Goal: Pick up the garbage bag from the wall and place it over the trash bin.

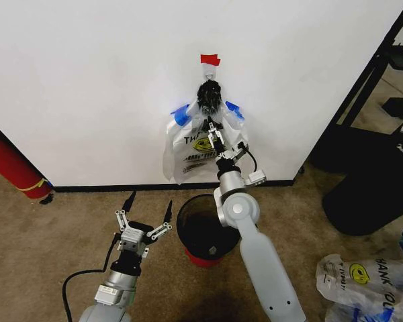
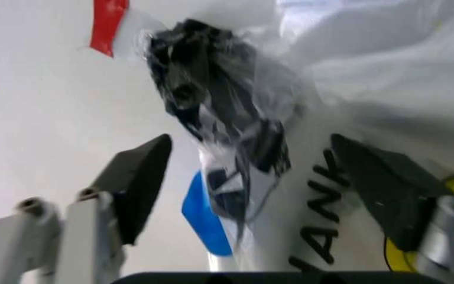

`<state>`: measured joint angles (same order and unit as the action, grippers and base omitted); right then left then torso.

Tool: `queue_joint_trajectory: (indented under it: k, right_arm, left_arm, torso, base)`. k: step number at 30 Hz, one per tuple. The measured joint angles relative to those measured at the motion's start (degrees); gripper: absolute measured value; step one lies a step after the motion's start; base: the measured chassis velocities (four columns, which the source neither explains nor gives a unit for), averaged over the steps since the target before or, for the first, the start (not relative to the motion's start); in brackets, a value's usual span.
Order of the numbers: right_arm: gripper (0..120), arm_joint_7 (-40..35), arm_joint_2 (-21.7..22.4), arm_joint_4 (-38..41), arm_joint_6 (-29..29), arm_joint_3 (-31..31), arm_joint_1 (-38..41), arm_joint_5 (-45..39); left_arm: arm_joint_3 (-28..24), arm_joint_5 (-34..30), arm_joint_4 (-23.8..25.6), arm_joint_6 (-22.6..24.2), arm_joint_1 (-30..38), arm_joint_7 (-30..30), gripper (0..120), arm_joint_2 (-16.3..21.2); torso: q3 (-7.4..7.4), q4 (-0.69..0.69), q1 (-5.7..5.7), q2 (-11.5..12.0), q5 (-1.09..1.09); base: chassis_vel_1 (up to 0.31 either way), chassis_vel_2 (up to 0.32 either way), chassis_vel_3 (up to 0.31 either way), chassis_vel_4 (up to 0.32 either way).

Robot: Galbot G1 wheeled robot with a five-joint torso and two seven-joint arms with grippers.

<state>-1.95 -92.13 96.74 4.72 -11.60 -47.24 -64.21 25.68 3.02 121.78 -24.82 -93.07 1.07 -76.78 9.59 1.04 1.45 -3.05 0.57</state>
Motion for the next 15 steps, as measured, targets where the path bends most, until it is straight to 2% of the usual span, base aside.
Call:
queue_joint_trajectory:
  k: [1,3,5,10,12,15]
  right_arm:
    - [74,0.02,0.0,0.0,-0.06,-0.13,0.15,0.02]
    - [64,0.07,0.0,-0.36,-0.18,-0.36,0.59,0.24]
    - [61,0.08,0.0,-0.63,-0.22,-0.38,0.72,0.44]
    - [38,0.15,-0.29,-1.98,-0.79,-0.37,0.97,1.89]
    - [34,0.15,-0.27,-2.17,-0.92,-0.37,0.98,2.13]
    - [23,0.17,-0.23,-2.63,-1.19,-0.4,1.11,2.62]
  left_arm:
    - [0.02,-0.01,0.0,-0.02,-0.02,-0.02,100,0.03]
    - [0.12,-0.09,0.01,-0.11,-0.13,-0.07,100,0.12]
    - [0.16,-0.13,0.02,-0.13,-0.19,-0.11,100,0.15]
    - [0.23,-0.24,0.4,-0.27,-0.43,-0.19,100,0.21]
    - [0.23,-0.25,0.42,-0.29,-0.45,-0.2,100,0.21]
    - [0.23,-0.26,0.46,-0.32,-0.5,-0.21,100,0.2]
  torso:
    - [0.0,0.0,0.0,0.0,0.0]
    - [0.0,0.0,0.0,0.0,0.0]
    - [0.0,0.0,0.0,0.0,0.0]
    - [0.0,0.0,0.0,0.0,0.0]
    - [0.0,0.0,0.0,0.0,0.0]
    - [0.0,0.0,-0.01,0.0,0.0]
  base:
    - [0.0,0.0,0.0,0.0]
    - [0.0,0.0,0.0,0.0]
    - [0.0,0.0,0.0,0.0]
    - [0.0,0.0,0.0,0.0]
    - [0.0,0.0,0.0,0.0]
    - [0.0,0.0,0.0,0.0]
